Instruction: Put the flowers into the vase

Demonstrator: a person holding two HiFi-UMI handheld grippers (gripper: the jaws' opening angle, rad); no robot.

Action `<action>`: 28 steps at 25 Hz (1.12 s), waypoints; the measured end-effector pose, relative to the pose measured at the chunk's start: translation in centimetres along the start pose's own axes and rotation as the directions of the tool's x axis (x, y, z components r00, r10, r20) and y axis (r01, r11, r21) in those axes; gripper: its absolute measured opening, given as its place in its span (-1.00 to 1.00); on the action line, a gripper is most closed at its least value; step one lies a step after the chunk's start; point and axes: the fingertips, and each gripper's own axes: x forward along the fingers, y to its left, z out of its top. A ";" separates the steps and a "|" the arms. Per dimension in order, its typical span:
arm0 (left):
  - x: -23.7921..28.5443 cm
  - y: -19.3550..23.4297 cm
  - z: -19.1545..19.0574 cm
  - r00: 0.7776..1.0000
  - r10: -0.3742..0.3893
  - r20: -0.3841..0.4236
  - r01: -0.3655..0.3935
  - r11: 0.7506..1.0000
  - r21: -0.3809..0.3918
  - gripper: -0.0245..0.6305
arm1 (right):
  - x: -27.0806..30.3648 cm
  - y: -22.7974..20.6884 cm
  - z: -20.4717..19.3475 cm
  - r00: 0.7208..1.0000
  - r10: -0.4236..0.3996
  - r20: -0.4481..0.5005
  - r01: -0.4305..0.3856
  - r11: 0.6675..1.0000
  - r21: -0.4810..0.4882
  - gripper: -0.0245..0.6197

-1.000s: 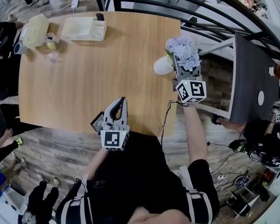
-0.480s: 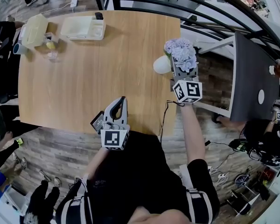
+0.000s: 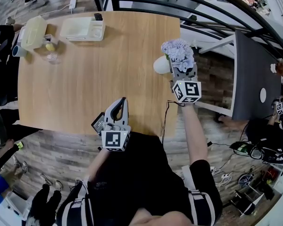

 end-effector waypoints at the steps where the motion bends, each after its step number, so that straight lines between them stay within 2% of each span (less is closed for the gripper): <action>1: 0.0 0.0 0.0 1.000 -0.002 0.000 0.002 1.000 0.001 -0.83 | -0.1 0.1 -0.1 1.000 0.002 -0.006 -0.002 1.000 -0.004 -0.26; 9: -0.4 0.0 0.1 1.000 -0.010 0.004 0.010 1.000 0.003 -0.83 | 0.1 -0.2 -0.5 0.998 0.020 -0.053 -0.018 0.999 0.030 -0.26; 15: -0.8 0.1 0.2 1.000 -0.013 0.011 0.013 1.000 -0.001 -0.83 | -0.2 0.3 -1.0 0.989 0.092 -0.118 -0.083 0.993 0.078 -0.04; 20: -1.1 -0.1 0.4 1.000 -0.024 0.019 0.024 1.000 -0.003 -0.83 | -1.2 0.4 -1.3 0.974 0.126 -0.187 -0.113 0.990 0.079 0.05; 23: -1.5 -0.3 0.3 0.999 -0.032 0.025 0.032 0.999 -0.004 -0.83 | -2.0 0.4 -1.7 0.958 0.129 -0.255 -0.120 0.992 0.049 0.06; 28: -2.3 -0.7 0.3 0.998 -0.051 0.034 0.051 0.999 -0.003 -0.83 | -3.5 0.3 -2.5 0.910 0.127 -0.395 -0.145 0.989 -0.016 0.06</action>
